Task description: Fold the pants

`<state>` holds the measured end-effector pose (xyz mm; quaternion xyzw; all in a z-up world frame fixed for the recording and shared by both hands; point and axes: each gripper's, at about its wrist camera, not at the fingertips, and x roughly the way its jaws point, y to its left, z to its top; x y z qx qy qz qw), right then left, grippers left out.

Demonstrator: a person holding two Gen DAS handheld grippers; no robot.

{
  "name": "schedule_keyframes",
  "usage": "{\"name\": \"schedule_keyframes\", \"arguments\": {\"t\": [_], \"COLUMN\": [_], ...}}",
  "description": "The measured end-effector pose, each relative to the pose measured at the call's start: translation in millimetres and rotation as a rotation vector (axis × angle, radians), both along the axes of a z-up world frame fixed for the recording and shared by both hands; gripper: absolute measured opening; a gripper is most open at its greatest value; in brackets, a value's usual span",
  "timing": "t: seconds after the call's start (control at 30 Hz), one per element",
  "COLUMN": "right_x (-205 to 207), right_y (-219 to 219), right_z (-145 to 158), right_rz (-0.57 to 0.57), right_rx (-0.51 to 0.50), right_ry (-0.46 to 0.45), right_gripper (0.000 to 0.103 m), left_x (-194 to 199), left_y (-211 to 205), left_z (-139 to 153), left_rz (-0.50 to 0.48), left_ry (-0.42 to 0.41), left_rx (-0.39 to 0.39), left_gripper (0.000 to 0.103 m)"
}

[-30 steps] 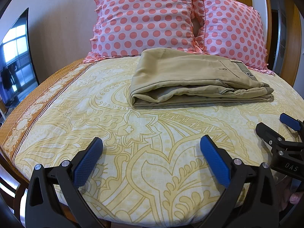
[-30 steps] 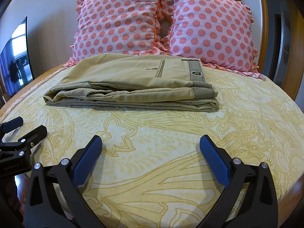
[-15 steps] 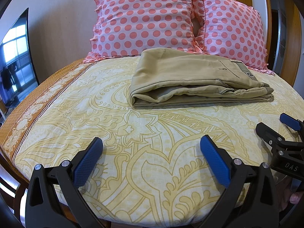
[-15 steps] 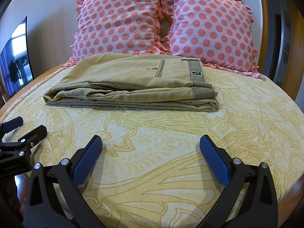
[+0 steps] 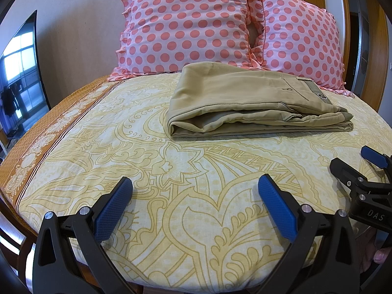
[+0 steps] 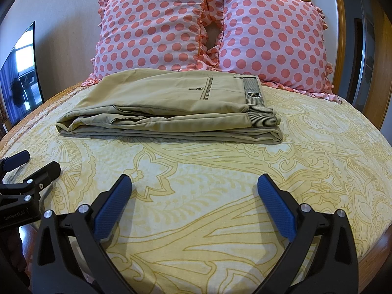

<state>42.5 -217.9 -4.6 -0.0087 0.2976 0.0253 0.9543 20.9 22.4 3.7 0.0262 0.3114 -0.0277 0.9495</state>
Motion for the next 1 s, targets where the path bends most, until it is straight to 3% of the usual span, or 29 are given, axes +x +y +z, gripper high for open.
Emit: {"name": "schedule_keyframes", "arguments": {"t": [1.0], "right_x": [-0.2], "right_y": [-0.9], "right_z": [0.1], "right_rz": [0.002], "right_rx": [0.0], "right_ry": [0.0], "right_gripper": [0.101], "left_x": [-1.1], "left_y": [-2.6], "left_z": [1.1], "left_rz": [0.003], "left_ry": [-0.006], "left_rx": [-0.002], "left_gripper": [0.102]}}
